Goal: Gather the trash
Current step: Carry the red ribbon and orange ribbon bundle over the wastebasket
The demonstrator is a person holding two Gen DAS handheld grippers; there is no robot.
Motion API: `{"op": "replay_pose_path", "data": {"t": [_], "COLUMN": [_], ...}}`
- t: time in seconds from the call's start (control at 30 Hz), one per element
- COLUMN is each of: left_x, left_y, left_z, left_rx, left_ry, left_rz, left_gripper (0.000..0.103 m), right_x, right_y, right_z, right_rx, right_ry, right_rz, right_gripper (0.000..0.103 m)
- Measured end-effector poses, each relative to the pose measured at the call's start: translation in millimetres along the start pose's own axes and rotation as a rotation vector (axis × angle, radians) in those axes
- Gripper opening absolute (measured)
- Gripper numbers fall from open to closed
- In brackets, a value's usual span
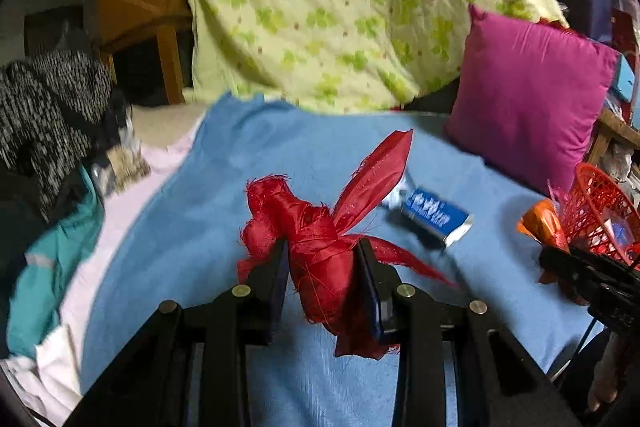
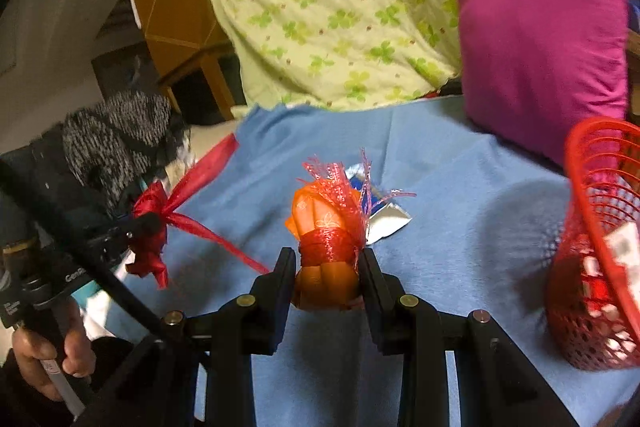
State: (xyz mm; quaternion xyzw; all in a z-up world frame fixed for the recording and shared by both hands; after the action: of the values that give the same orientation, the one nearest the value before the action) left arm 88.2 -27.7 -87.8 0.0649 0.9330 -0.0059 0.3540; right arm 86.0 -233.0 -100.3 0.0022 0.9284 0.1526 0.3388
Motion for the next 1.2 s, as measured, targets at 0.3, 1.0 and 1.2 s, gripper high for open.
{"op": "replay_pose_path", "data": {"t": [0.3,1.0,1.2], "left_x": [-7,-15,-19], "left_y": [-21,-75,-97], "left_z": [-39,-99,-107], "left_rx": [-0.039,-0.024,-0.016], "left_ry": [-0.069,-0.183,-0.199], "left_rz": [0.045,0.151,0.195], "left_gripper": [0.035,0.035,0.035], "right_x": [-6,3,7], "right_y": [1,-7,-18], "right_z": [-70,-138,-149], "right_rx": [0.003,0.041,0.044], "right_ry": [-0.102,-0.236,-0.260], "right_rz": [0.016,0.008,0.028], "right_gripper": [0.034,0.034,0.034]}}
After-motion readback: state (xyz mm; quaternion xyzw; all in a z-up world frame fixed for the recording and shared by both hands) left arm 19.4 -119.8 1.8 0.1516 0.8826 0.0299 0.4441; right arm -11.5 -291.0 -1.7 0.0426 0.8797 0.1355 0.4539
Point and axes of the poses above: each gripper's, at about its wrist camera, not at the fingertips, and z roughly the way its jaws point, y to its left, x to its underside, the point moved 2 cm from there along z, roughly the way its jaws point, and after that the axes turned 15 degrees about y, right-handed, at the moved point
